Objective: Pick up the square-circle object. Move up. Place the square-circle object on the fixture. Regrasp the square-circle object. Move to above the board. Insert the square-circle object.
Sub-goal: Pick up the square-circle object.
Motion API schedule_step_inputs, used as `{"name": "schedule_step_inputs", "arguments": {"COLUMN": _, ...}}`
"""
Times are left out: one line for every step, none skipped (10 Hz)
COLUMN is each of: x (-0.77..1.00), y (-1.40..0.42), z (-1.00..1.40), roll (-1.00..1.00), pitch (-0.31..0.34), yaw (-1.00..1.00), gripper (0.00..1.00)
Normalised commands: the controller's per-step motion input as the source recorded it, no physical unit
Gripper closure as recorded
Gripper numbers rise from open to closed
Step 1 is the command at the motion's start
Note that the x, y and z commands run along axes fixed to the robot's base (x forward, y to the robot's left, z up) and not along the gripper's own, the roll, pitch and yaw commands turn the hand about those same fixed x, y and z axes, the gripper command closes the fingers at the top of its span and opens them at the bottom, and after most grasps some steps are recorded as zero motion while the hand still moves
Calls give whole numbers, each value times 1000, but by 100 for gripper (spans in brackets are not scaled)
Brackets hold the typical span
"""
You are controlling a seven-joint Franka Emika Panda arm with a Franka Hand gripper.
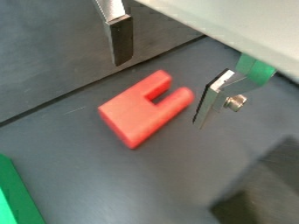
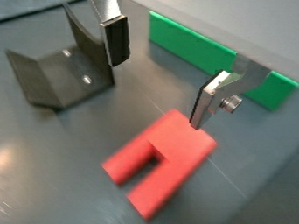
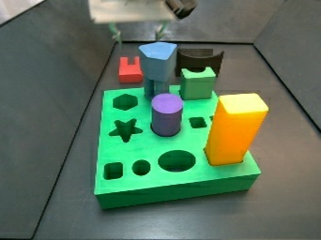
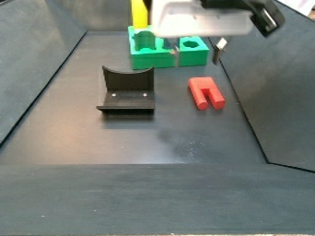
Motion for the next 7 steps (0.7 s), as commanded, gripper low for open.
{"name": "schedule_step_inputs", "arguments": {"x": -463, "y": -217, "z": -971, "roll": 161, "pitch": -97, "yaw": 77, "gripper": 0}}
{"name": "schedule_step_inputs", "arguments": {"x": -217, "y": -200, "z": -943, "roll": 73, "pitch": -160, "yaw": 80, "gripper": 0}}
{"name": "schedule_step_inputs", "arguments": {"x": 0, "y": 0, "z": -883, "roll": -9, "pitch": -187, "yaw": 0, "gripper": 0}}
{"name": "schedule_step_inputs", "arguments": {"x": -77, "y": 20, "z": -531, "roll": -116, "pitch": -230, "yaw": 0, "gripper": 0}}
{"name": "schedule_step_inputs", "arguments": {"x": -49, "y": 0, "z": -411, "roll": -164, "pitch": -244, "yaw": 0, "gripper": 0}}
{"name": "schedule_step_inputs", "arguments": {"x": -177, "y": 0, "z": -651, "roll": -31, "pitch": -293, "yaw": 0, "gripper": 0}}
{"name": "schedule_step_inputs", "arguments": {"x": -251, "y": 0, "z": -671, "roll": 0, "pitch": -289, "yaw": 0, "gripper": 0}}
